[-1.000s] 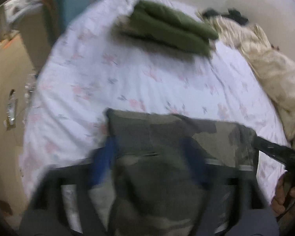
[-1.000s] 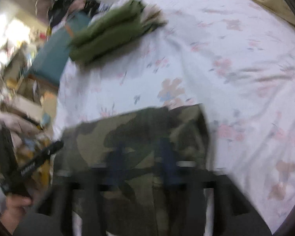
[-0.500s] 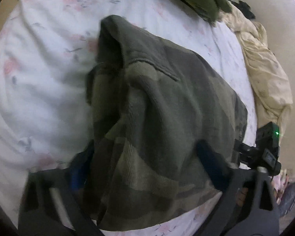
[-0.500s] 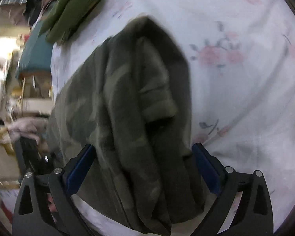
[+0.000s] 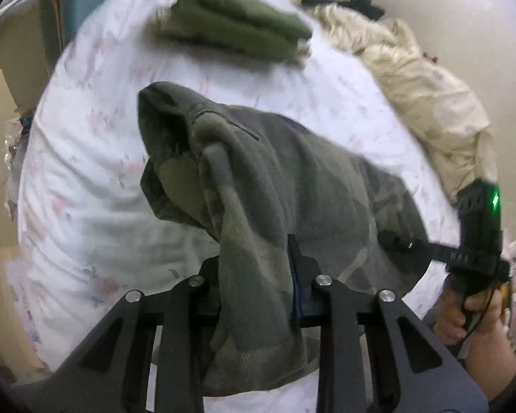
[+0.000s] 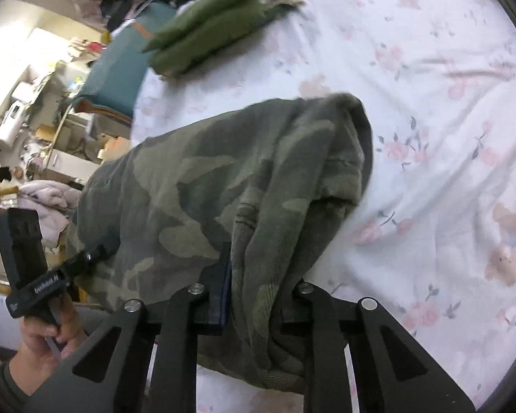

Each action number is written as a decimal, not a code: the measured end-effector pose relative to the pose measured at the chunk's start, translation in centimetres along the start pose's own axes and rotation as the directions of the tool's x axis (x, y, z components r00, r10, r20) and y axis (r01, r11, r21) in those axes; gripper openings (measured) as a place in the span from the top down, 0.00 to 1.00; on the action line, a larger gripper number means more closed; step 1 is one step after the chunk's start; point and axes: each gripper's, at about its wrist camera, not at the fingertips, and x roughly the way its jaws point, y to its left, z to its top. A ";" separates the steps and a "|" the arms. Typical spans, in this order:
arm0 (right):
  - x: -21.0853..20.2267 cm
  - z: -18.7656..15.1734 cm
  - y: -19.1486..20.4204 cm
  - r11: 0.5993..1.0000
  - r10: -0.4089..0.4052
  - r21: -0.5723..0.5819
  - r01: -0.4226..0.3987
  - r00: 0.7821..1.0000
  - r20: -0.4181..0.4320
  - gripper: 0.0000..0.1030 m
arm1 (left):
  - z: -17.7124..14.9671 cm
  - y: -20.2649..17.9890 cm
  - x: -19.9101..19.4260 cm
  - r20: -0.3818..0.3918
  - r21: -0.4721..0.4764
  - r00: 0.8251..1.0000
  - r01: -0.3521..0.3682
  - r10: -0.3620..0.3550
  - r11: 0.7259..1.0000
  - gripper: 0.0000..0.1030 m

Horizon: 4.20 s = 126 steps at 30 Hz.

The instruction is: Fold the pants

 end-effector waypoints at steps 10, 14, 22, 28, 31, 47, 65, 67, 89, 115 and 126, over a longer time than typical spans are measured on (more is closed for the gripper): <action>-6.5 0.1 4.4 0.992 0.104 -0.085 -0.090 0.979 0.177 0.81 | 1.8 -1.7 -6.2 0.114 0.013 0.993 0.042 -0.043 0.999 0.79; -7.3 3.0 6.0 0.991 0.103 -0.110 -0.082 0.974 0.202 0.81 | 5.0 -3.0 -7.5 0.169 0.057 0.985 0.015 -0.024 0.998 0.79; -7.2 12.2 8.7 0.986 0.080 -0.160 -0.039 0.963 0.256 0.81 | 13.7 -3.0 -6.2 0.207 0.025 0.978 0.005 -0.010 1.000 0.79; -5.1 18.2 8.7 0.987 0.073 -0.156 -0.032 0.962 0.264 0.81 | 19.7 -1.8 -3.7 0.237 0.014 0.971 0.008 -0.011 1.000 0.79; -3.9 23.1 9.4 0.984 0.058 -0.176 -0.009 0.959 0.278 0.81 | 24.1 -1.0 -2.6 0.248 -0.026 0.969 0.029 -0.022 0.999 0.79; 11.9 40.9 6.9 0.949 -0.232 -0.169 0.266 0.953 0.196 0.77 | 38.7 5.2 13.3 0.220 0.024 0.955 -0.208 0.198 0.978 0.72; 6.0 38.6 2.4 0.974 -0.216 -0.002 0.227 0.931 0.294 0.27 | 35.0 8.7 8.4 0.325 -0.132 0.864 -0.361 0.384 0.923 0.17; 4.9 37.3 3.2 0.970 -0.216 -0.044 0.240 0.926 0.309 0.27 | 34.4 8.6 7.9 0.301 -0.136 0.870 -0.365 0.389 0.921 0.17; -9.8 10.7 13.2 0.944 -0.119 -0.204 0.258 0.846 0.519 0.05 | 11.1 -7.7 -11.2 0.551 0.040 0.813 -0.250 0.187 0.968 0.01; -11.0 -11.5 11.4 0.891 -0.177 -0.222 0.396 0.754 0.633 0.00 | -8.3 -9.2 -12.1 0.550 0.062 0.784 -0.381 0.287 0.923 0.01; -8.4 -11.0 12.0 0.866 -0.211 -0.244 0.437 0.760 0.614 0.00 | -7.7 -8.8 -11.0 0.543 0.034 0.780 -0.390 0.311 0.920 0.01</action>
